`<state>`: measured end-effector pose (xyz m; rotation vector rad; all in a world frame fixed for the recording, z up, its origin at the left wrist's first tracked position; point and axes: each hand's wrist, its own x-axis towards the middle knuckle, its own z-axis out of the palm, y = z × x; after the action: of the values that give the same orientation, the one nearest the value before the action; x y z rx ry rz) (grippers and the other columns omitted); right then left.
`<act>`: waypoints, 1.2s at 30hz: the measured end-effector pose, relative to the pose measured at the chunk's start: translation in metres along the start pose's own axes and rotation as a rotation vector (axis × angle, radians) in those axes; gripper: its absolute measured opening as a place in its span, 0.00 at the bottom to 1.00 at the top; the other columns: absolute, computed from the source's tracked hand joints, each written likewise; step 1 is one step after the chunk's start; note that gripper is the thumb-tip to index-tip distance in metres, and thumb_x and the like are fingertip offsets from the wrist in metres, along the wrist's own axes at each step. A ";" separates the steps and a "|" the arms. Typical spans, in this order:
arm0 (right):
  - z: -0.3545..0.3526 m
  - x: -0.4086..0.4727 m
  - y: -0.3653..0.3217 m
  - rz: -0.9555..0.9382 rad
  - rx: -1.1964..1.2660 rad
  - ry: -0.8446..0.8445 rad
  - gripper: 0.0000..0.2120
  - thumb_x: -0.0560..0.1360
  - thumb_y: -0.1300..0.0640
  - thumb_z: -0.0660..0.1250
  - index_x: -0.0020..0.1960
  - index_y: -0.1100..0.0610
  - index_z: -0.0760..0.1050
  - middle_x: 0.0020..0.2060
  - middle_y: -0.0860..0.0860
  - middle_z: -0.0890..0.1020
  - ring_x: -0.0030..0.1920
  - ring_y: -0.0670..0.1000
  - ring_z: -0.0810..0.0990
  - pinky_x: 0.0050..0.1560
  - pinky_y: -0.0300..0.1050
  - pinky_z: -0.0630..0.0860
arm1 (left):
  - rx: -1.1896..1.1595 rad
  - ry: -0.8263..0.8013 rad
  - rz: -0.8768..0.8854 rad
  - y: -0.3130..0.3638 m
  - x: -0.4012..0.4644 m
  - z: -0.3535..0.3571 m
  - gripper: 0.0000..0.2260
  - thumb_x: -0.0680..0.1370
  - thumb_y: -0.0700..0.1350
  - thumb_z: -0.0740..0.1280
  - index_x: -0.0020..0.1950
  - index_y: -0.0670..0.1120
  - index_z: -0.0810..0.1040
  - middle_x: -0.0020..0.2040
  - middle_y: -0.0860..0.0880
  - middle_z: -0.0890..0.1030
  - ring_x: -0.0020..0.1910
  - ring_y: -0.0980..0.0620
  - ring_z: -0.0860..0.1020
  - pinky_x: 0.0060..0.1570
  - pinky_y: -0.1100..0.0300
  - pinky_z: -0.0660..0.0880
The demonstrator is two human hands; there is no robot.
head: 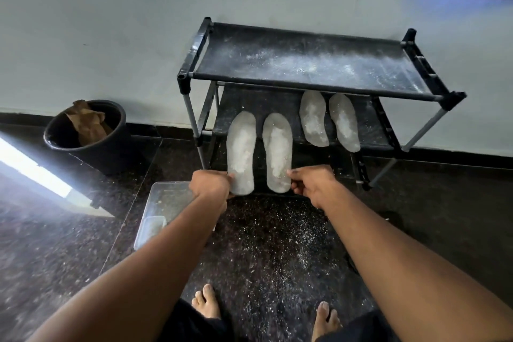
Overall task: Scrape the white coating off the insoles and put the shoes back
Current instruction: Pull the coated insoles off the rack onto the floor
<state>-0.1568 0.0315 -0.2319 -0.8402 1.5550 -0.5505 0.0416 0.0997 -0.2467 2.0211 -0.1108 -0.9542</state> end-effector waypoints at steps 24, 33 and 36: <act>0.011 0.056 0.188 0.244 -0.083 -0.007 0.04 0.74 0.68 0.71 0.50 0.66 0.80 0.38 0.58 0.83 0.32 0.49 0.78 0.29 0.39 0.77 | 0.073 0.110 -0.250 -0.187 0.038 0.044 0.12 0.78 0.43 0.76 0.61 0.46 0.86 0.60 0.43 0.84 0.57 0.46 0.83 0.53 0.62 0.77; 0.031 0.132 0.223 0.378 -0.116 -0.022 0.05 0.76 0.67 0.70 0.52 0.64 0.80 0.42 0.58 0.84 0.34 0.48 0.78 0.30 0.38 0.76 | 0.173 0.154 -0.327 -0.221 0.100 0.074 0.11 0.76 0.42 0.77 0.58 0.46 0.87 0.57 0.43 0.86 0.52 0.46 0.84 0.52 0.58 0.81; 0.037 0.146 0.235 0.440 -0.130 -0.064 0.05 0.78 0.66 0.67 0.53 0.64 0.78 0.41 0.56 0.81 0.35 0.47 0.75 0.32 0.38 0.73 | 0.170 0.180 -0.320 -0.235 0.114 0.075 0.10 0.76 0.42 0.77 0.58 0.47 0.87 0.57 0.42 0.86 0.52 0.47 0.84 0.55 0.58 0.81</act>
<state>-0.1693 0.0697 -0.5082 -0.5781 1.6646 -0.1039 0.0105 0.1472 -0.5126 2.3185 0.2445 -0.9776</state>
